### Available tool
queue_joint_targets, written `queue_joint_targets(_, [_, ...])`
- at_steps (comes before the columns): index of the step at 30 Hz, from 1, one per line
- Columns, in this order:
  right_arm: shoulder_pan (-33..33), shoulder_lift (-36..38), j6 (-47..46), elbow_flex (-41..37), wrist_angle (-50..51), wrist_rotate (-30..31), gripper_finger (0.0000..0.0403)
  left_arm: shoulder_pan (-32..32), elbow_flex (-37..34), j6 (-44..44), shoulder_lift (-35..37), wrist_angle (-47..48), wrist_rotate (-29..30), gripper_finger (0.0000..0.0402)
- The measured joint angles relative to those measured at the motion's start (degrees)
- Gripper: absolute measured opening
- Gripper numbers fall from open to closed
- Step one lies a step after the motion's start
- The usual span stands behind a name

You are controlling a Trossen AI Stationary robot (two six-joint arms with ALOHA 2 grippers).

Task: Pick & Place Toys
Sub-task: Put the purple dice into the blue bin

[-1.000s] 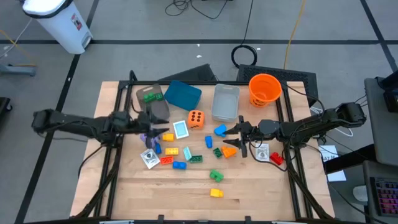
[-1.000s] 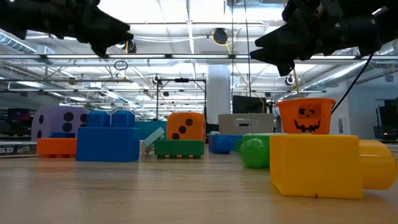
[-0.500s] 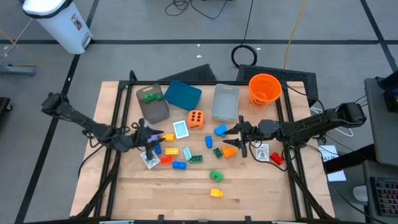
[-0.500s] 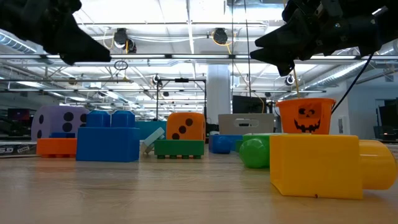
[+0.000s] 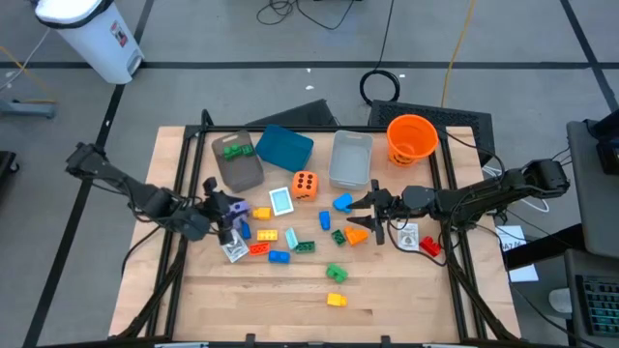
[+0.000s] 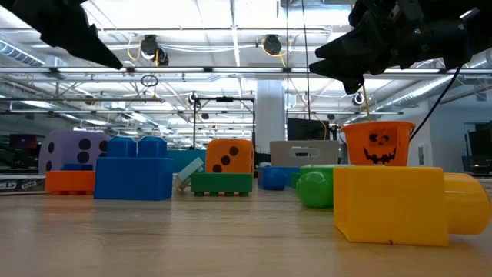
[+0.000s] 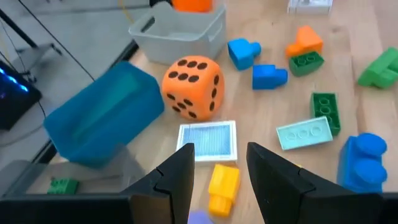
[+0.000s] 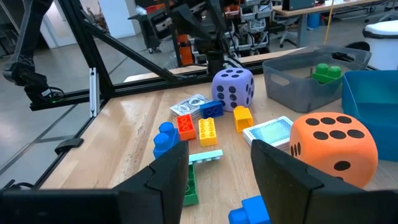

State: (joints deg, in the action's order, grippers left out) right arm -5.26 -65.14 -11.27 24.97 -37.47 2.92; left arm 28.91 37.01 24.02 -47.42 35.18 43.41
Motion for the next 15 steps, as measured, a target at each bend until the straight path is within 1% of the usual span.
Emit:
queue_joint_targets(3, [0.00, 0.00, 0.00, 0.00, -0.02, 0.00, 0.0167, 0.00, 1.65, 2.79, -1.83, 3.76, -2.01, 0.0154])
queue_joint_targets(9, [0.00, -0.01, -0.01, 0.00, 0.01, 0.01, 0.0167, 0.00, 1.86, 5.68, -5.87, 4.09, -4.49, 0.0154])
queue_joint_targets(12, [0.00, -0.02, 0.00, 0.00, 0.00, 0.00, 0.0167, 0.00, 1.86, 5.57, -7.38, 4.09, -4.44, 0.0154])
queue_joint_targets(15, [0.00, -0.02, 0.00, 0.00, -0.02, 0.00, 0.0167, 0.00, 1.86, 3.69, -8.21, 4.07, -4.43, 0.0154])
